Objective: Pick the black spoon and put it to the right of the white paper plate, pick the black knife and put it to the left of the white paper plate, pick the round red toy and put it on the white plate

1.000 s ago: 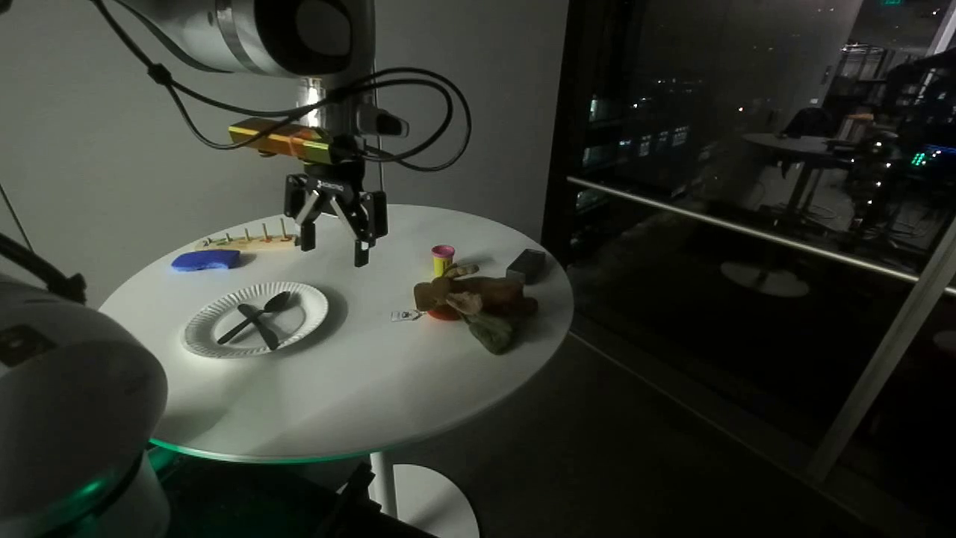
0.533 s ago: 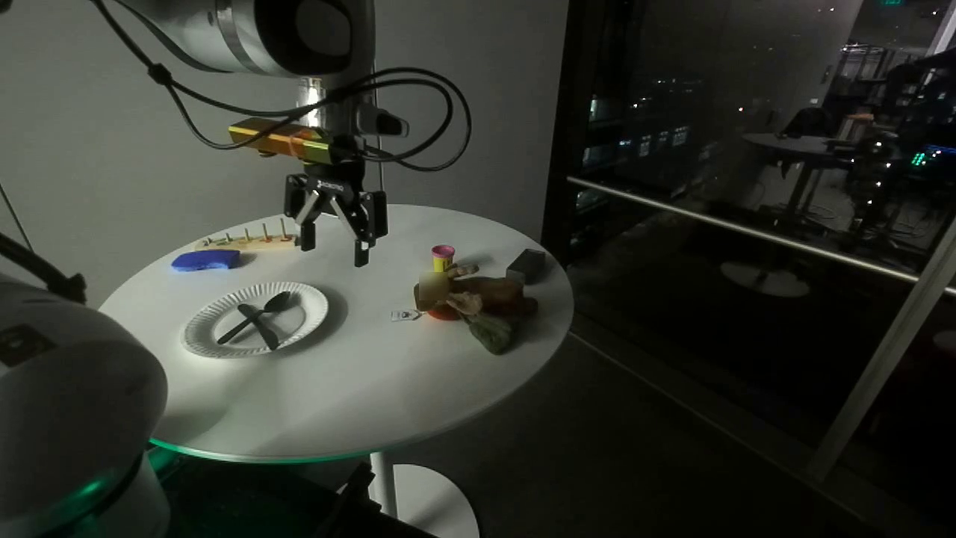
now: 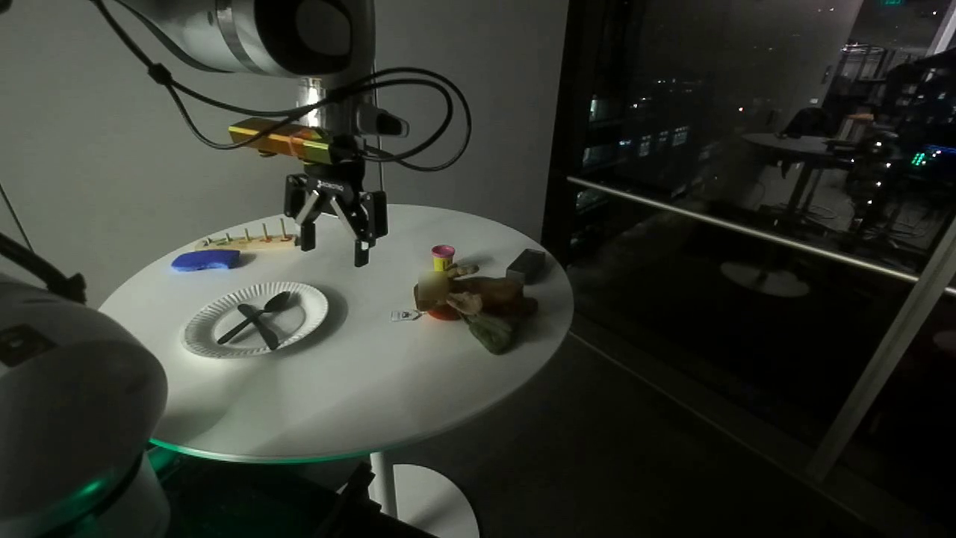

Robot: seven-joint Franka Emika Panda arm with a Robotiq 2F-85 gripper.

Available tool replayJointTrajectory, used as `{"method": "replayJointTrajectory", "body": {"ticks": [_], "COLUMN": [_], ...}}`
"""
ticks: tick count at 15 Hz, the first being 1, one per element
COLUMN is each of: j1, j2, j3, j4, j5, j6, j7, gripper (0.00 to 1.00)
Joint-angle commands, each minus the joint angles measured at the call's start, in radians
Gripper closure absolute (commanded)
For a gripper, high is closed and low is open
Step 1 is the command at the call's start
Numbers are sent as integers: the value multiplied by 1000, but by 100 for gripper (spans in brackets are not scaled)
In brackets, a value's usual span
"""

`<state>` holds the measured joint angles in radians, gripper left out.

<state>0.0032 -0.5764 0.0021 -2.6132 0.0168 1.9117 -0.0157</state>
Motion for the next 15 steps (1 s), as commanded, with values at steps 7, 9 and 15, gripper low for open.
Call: {"method": "replayJointTrajectory", "body": {"ticks": [7, 9, 15], "j1": [1, 13, 144], "j2": [0, 3, 19], "j3": [-1, -8, 92], "j4": [1, 3, -105], "j5": [-1, 12, 14], "j6": [-2, -10, 130], "j7": [0, -23, -72], "gripper": [0, 0, 0]}}
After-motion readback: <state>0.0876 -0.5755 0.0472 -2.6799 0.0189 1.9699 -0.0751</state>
